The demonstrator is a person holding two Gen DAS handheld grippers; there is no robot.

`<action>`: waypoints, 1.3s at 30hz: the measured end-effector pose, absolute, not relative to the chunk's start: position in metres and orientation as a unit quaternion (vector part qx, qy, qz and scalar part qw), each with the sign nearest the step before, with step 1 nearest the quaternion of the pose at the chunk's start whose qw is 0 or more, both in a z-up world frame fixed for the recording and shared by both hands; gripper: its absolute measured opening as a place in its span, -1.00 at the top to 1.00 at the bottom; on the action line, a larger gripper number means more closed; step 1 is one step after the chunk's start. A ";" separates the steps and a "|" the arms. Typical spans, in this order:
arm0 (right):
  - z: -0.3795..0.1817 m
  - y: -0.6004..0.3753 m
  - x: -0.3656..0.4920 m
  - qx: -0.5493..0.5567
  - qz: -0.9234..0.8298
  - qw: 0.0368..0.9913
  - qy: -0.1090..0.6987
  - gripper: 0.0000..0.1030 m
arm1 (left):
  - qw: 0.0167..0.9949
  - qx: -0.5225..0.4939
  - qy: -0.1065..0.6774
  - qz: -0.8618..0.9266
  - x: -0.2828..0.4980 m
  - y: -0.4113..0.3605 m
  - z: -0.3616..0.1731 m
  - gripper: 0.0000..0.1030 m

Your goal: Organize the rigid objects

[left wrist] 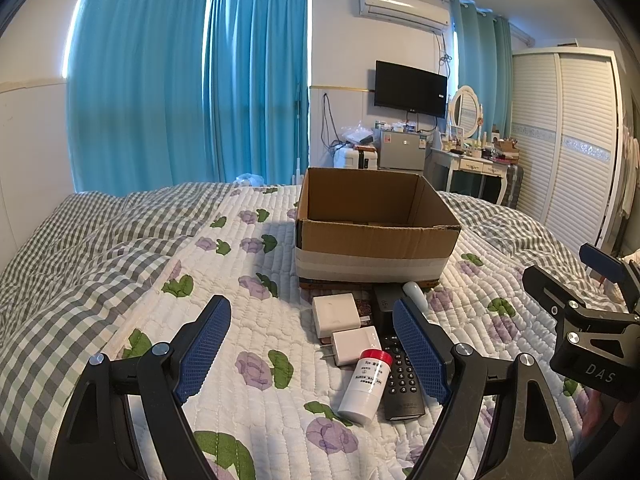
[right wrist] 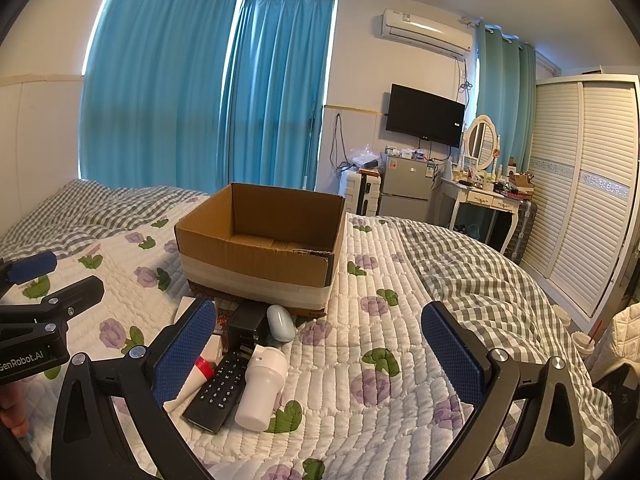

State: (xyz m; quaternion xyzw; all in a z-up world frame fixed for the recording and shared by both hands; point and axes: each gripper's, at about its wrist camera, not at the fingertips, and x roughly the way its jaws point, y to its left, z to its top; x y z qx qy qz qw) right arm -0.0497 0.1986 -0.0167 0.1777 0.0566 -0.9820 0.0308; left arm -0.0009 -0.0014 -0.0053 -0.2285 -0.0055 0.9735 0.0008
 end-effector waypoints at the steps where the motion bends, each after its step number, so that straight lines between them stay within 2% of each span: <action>1: -0.017 0.199 -0.049 0.178 -0.982 0.031 0.057 -1.00 | 0.001 -0.228 -0.006 0.974 -0.001 -0.001 -0.005 -0.66; 35: -0.020 0.195 -0.051 0.185 -0.980 0.030 0.063 -1.00 | 0.002 -0.232 -0.005 0.973 -0.001 -0.001 -0.006 -0.66; 39: -0.020 0.194 -0.057 0.201 -0.977 0.030 0.064 -1.00 | -0.005 -0.258 0.008 0.966 -0.012 0.005 -0.008 -0.66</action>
